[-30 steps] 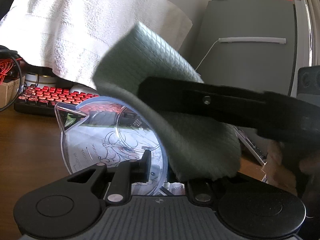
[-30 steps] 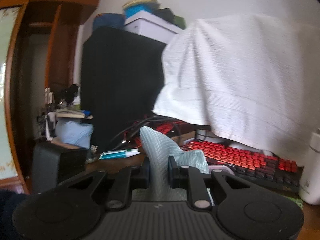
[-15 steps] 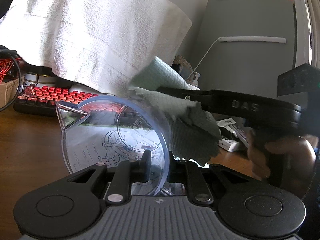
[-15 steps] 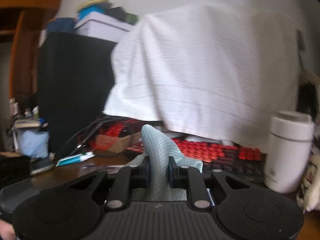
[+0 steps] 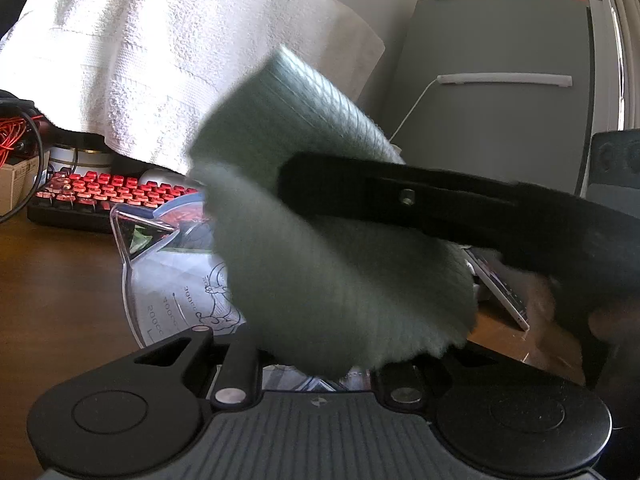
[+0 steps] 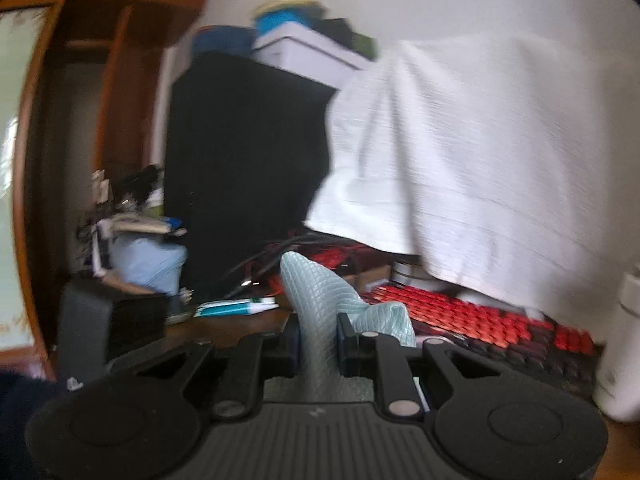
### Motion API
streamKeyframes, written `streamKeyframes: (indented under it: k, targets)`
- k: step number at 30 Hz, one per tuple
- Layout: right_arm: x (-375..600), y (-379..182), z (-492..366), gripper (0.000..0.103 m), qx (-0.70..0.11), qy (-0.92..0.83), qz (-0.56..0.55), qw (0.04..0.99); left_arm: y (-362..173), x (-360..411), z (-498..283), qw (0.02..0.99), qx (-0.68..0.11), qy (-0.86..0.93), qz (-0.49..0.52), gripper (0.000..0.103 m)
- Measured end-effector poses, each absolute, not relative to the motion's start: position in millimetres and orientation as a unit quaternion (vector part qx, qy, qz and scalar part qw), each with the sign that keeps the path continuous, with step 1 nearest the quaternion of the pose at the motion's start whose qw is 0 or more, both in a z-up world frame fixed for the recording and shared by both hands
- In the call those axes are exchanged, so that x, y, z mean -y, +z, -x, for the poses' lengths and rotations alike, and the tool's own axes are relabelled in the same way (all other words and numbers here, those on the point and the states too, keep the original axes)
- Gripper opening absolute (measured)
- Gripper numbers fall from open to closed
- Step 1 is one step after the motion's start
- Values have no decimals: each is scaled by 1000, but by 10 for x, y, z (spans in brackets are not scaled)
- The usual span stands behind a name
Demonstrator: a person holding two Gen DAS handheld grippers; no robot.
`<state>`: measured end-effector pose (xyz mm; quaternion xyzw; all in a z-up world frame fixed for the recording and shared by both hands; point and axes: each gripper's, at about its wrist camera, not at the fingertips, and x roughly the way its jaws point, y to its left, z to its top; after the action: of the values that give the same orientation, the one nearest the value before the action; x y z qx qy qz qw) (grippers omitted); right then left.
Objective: Clean container
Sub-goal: 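Scrub the cloth inside the jug with the right tool while the left tool holds it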
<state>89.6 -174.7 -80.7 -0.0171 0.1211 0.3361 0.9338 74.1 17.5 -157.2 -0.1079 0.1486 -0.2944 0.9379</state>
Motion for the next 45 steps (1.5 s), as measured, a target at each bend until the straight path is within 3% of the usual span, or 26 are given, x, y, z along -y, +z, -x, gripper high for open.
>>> streamKeyframes:
  k: [18,31,45]
  targets:
    - [1996,-928,-1151,16,-133,279,-11,951,-1621,-155,-637,939,-146,-295,103,14]
    - [1462,-789,-636,16,-92,388,75,914,-1600,-152,-628,939,-146,-292,106,13]
    - [1782,-867,-975,16,-121,298,15,947,-1584,-149,-611,939,-148,-293,104,14]
